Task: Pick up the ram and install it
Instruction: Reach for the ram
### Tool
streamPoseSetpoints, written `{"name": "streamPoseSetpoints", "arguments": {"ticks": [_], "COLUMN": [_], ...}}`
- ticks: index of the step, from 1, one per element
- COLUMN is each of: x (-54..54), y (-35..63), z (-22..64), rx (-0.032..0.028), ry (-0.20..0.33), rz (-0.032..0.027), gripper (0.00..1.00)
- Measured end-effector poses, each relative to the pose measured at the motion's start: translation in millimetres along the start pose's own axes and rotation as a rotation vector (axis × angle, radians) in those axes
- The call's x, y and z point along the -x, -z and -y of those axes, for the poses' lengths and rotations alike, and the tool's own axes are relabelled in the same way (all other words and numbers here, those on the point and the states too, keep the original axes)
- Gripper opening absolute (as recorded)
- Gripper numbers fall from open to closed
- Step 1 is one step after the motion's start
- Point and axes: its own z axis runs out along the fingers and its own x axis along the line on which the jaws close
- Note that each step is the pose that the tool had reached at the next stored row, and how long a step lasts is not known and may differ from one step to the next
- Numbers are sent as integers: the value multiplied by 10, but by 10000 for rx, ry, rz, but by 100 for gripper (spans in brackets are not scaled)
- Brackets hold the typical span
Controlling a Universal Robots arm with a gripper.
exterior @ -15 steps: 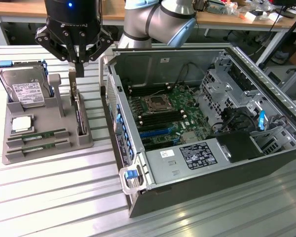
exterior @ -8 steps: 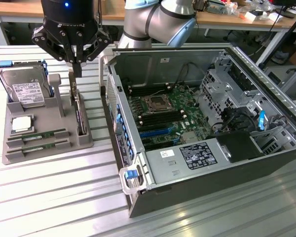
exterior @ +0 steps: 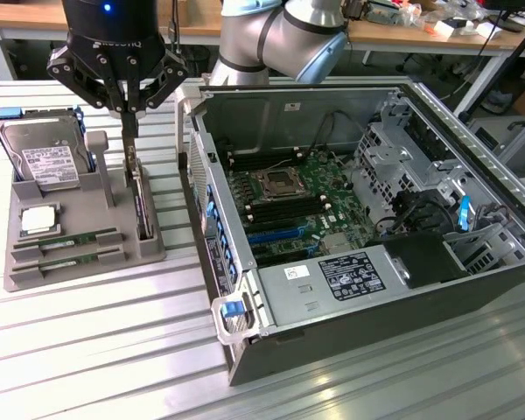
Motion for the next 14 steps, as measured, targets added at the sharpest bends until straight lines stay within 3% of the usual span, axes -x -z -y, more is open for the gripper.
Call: {"name": "streamPoseSetpoints", "arguments": {"ticks": [14], "x": [-190], "y": [5], "z": [14], "rx": [0], "ry": [0], "rz": [0], "gripper": [11]}}
